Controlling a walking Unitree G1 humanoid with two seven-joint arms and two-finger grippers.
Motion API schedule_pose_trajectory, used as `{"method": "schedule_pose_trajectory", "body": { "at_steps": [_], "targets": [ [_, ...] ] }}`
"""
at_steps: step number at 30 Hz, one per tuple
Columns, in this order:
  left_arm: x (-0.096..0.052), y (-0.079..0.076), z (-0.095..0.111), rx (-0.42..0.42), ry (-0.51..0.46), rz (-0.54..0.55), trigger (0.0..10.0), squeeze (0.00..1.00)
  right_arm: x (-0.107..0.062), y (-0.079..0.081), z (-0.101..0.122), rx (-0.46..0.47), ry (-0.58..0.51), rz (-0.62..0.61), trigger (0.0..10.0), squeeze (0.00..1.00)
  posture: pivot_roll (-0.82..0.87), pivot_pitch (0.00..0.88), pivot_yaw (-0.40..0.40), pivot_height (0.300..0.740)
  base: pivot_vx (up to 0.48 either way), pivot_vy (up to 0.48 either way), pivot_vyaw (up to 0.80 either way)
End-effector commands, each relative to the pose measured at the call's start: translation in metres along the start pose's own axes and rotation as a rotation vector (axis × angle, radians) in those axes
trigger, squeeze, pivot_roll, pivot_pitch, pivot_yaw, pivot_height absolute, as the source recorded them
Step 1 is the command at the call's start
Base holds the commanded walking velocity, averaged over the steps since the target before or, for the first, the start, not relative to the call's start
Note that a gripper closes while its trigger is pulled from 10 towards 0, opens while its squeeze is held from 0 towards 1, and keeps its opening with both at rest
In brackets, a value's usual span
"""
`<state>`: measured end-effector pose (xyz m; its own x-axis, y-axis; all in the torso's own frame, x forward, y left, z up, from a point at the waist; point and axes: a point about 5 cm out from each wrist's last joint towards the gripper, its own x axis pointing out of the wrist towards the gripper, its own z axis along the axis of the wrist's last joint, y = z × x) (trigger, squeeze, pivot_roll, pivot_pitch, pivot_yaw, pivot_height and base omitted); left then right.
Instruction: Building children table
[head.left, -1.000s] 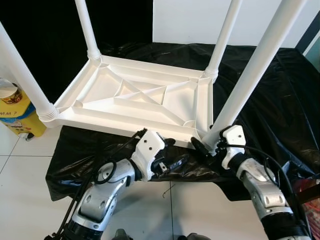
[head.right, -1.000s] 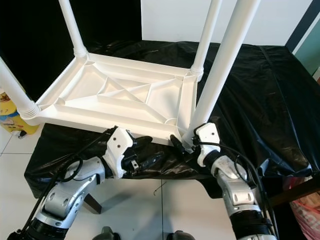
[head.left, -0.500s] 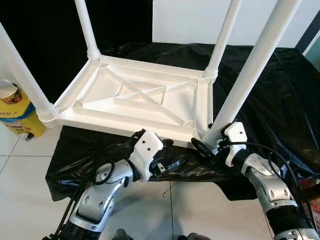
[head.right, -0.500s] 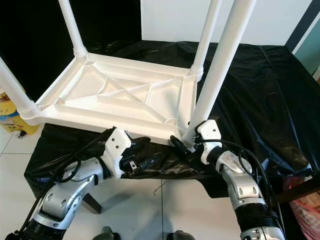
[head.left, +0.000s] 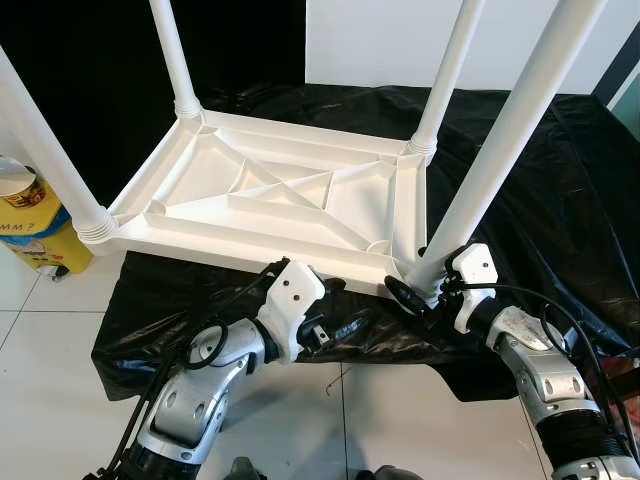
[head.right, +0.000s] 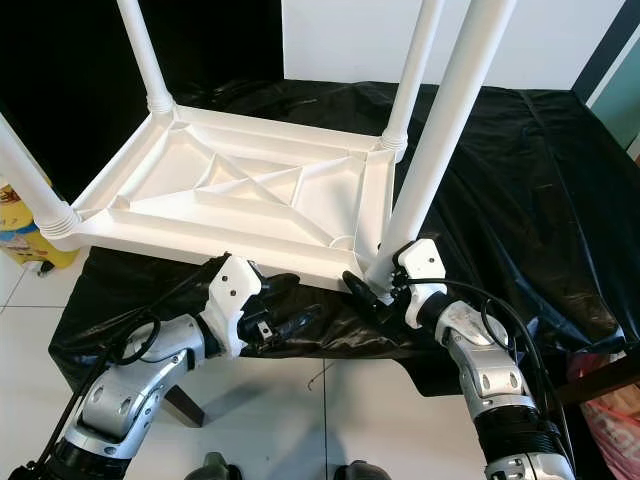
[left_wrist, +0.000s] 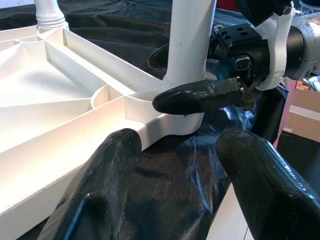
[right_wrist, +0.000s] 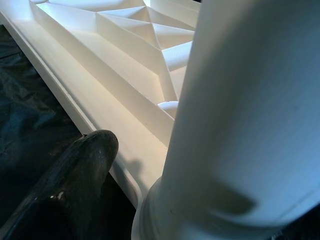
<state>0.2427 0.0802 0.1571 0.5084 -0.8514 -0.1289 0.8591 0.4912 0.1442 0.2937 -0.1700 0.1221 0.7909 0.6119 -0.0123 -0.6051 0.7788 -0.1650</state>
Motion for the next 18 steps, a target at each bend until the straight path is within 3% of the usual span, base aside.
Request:
{"method": "schedule_pose_trajectory", "body": {
  "at_steps": [1, 18],
  "targets": [
    [-0.0024, 0.0002, -0.0006, -0.008, 0.008, 0.034, 10.0, 0.0, -0.0042, -0.0041, -0.003, 0.013, 0.011, -0.016, 10.0, 0.0, 0.06, 0.092, -0.051, 0.74, 0.0, 0.0, 0.0],
    [-0.0031, 0.0027, 0.0063, 0.007, 0.004, 0.05, 10.0, 0.0, 0.0033, -0.0002, -0.0001, 0.026, -0.021, -0.03, 10.0, 0.0, 0.1, 0.123, -0.069, 0.74, 0.0, 0.0, 0.0]
  ]
}}
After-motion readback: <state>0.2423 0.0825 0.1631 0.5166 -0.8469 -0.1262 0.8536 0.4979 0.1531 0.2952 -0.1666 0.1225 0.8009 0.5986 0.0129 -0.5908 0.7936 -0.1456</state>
